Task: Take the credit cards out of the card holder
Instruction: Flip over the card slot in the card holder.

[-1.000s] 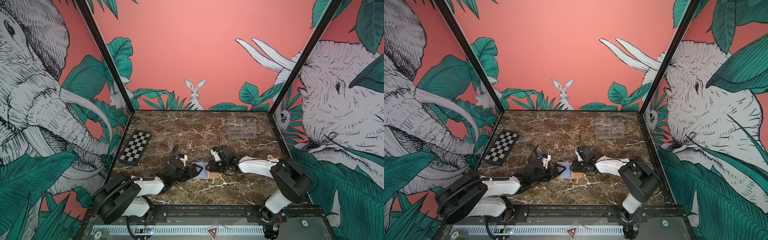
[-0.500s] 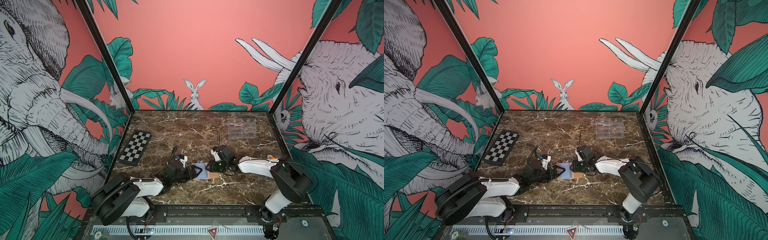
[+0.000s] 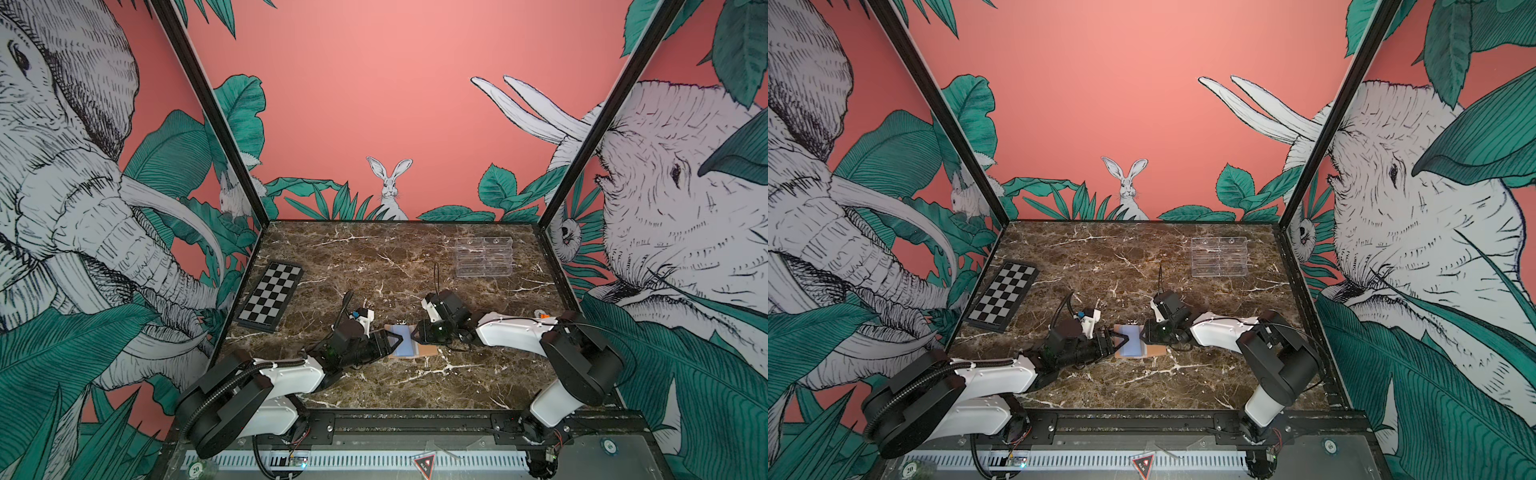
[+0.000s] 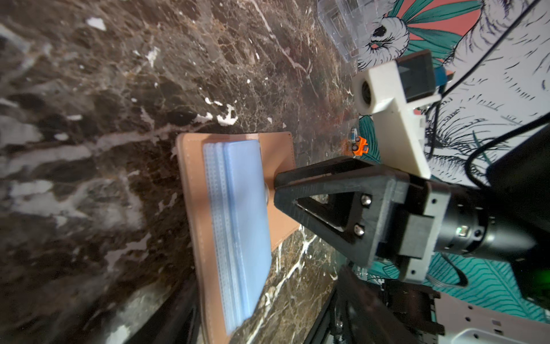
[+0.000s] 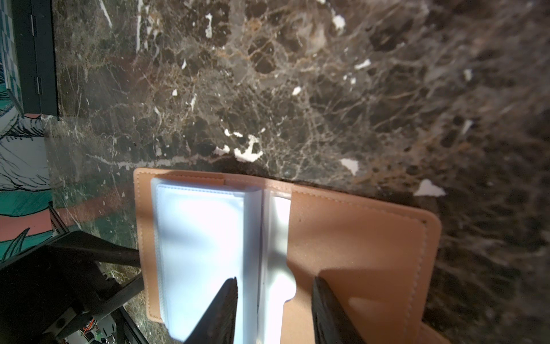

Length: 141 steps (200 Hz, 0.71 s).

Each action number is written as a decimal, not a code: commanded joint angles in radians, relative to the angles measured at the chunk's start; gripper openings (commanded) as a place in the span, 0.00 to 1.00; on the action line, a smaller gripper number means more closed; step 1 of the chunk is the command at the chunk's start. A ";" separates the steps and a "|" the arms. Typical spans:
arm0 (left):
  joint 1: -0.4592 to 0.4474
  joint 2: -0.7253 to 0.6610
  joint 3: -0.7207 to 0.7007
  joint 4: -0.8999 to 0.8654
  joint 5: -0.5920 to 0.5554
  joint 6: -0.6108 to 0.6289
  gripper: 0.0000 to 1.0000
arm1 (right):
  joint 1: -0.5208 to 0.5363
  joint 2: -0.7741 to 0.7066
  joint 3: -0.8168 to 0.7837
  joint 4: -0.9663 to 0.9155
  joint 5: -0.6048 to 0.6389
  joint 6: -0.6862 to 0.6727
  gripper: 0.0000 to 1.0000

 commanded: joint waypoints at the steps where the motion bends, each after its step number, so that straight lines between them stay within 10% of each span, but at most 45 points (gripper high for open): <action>1: -0.001 0.000 0.002 -0.007 -0.011 0.008 0.65 | 0.000 0.034 -0.016 0.000 0.007 -0.010 0.41; 141: -0.001 -0.031 0.008 -0.082 -0.040 0.037 0.18 | -0.001 0.042 -0.018 0.005 0.000 -0.006 0.37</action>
